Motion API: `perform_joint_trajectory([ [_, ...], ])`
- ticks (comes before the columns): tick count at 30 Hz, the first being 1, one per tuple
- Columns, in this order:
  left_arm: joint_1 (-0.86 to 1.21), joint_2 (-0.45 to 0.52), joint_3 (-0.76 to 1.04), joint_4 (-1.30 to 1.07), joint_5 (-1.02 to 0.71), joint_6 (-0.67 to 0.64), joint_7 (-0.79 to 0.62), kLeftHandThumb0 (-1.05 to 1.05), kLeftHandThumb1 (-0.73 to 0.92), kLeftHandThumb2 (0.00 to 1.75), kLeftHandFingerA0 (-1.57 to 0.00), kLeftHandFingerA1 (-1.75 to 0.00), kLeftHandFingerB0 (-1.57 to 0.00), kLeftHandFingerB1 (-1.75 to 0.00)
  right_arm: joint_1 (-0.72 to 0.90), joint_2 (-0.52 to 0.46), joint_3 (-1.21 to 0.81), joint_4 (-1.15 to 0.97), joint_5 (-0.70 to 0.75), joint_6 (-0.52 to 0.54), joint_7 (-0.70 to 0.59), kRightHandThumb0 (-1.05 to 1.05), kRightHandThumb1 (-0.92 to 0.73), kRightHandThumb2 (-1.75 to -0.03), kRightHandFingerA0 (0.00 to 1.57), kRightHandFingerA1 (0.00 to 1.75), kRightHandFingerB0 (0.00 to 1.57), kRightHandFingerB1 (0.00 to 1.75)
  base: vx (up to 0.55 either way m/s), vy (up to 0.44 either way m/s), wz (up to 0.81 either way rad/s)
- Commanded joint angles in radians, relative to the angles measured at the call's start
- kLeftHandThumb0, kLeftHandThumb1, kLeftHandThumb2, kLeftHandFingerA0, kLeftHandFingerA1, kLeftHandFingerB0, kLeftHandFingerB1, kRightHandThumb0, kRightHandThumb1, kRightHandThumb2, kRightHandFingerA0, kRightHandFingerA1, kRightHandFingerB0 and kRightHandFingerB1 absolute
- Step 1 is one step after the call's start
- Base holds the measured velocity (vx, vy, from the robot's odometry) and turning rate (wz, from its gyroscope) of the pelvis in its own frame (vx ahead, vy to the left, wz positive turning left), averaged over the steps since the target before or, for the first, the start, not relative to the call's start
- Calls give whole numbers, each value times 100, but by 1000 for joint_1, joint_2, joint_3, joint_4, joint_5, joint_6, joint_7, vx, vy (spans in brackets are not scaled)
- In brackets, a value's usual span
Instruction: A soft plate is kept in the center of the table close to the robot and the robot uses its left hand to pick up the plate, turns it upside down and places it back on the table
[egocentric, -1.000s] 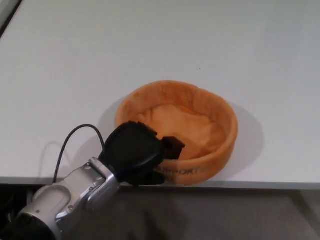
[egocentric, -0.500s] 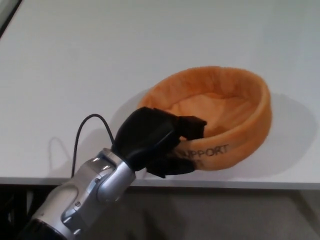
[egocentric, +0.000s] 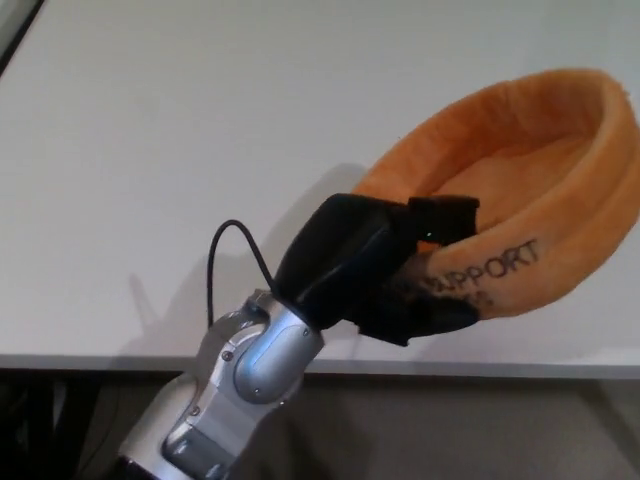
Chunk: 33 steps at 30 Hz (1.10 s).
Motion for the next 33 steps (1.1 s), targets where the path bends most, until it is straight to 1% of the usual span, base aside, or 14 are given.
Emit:
perform_joint_trajectory([
  [1, 37, -353, 455, -238, -1432, 419, -22, -35, 62, 64, -95, -175, -72, -175, 22, -50, -11, -1, -51, 20, -13, -81, -73, -88, 20, 46, 0, 8, 0, 0, 0],
  [6, 87, -418, 529, -210, -1525, 355, 39, -33, 65, 62, -96, -175, -71, -175, 29, -49, -13, -12, -50, 27, -17, -80, -91, -68, 26, 40, 0, 10, 0, 0, 0],
  [7, 90, -437, 552, -208, -1543, 329, 88, -31, 62, 63, -95, -175, -72, -175, 26, -51, -13, -10, -47, 29, -14, -92, -81, -110, 20, 51, 0, 3, 0, 0, 0],
  [10, 83, -456, 628, -179, -1618, 282, 119, -34, 64, 64, -94, -175, -69, -175, 27, -52, -12, -16, -49, 39, -19, -89, -78, -109, 23, 52, 0, 7, 0, 0, 0],
  [11, 76, -459, 647, -171, -1634, 270, 124, -33, 64, 64, -94, -175, -69, -175, 28, -52, -12, -18, -48, 38, -18, -80, -91, -67, 24, 39, 0, 7, 0, 0, 0],
  [13, 43, -474, 692, -149, -1629, 206, 170, -34, 66, 63, -94, -175, -67, -175, 23, -52, -12, -11, -47, 37, -18, -81, -91, -67, 24, 39, 0, 7, 0, 0, 0],
  [14, 28, -484, 713, -139, -1626, 173, 195, -34, 66, 62, -97, -175, -66, -175, 22, -48, -10, -8, -48, 36, -19, -91, -80, -109, 23, 52, 0, 4, 0, 0, 0],
  [18, 39, -498, 750, -90, -1625, 176, 157, -41, 74, 64, -100, -175, -70, -175, 34, -45, -13, -13, -43, 40, -19, -87, -76, -109, 24, 53, 0, 8, 0, 0, 0],
  [19, 40, -501, 758, -85, -1616, 175, 173, -40, 74, 62, -100, -175, -71, -175, 32, -46, -11, -10, -40, 38, -14, -80, -91, -67, 25, 40, 0, 5, 0, 0, 0],
  [21, 36, -508, 788, -61, -1614, 166, 199, -53, 50, 88, -122, -149, -99, -137, 29, -48, -9, -5, -52, 31, -17, -81, -91, -68, 25, 40, 0, 5, 0, 0, 0],
  [22, 33, -508, 799, -56, -1618, 164, 200, -41, 69, 62, -97, -175, -67, -175, 30, -47, -8, -6, -54, 32, -20, -81, -91, -67, 25, 40, 0, 5, 0, 0, 0],
  [29, -11, -497, 874, -19, -1637, 155, 219, -57, 68, 67, -104, -175, -77, -175, 37, -38, -9, 1, -41, 32, -14, -76, -92, -73, 21, 40, 0, 0, 0, 0, 0],
  [30, -20, -497, 886, -16, -1647, 150, 231, -65, 53, 93, -130, -154, -106, -142, 36, -37, -8, 3, -38, 35, -12, -89, -84, -112, 14, 49, 0, 4, 0, 0, 0],
  [33, -40, -492, 910, -1, -1629, 155, 256, -60, 68, 66, -102, -175, -75, -175, 38, -38, -7, -12, -38, 51, -21, -78, -75, -95, 16, 47, 0, 0, 0, 0, 0],
])
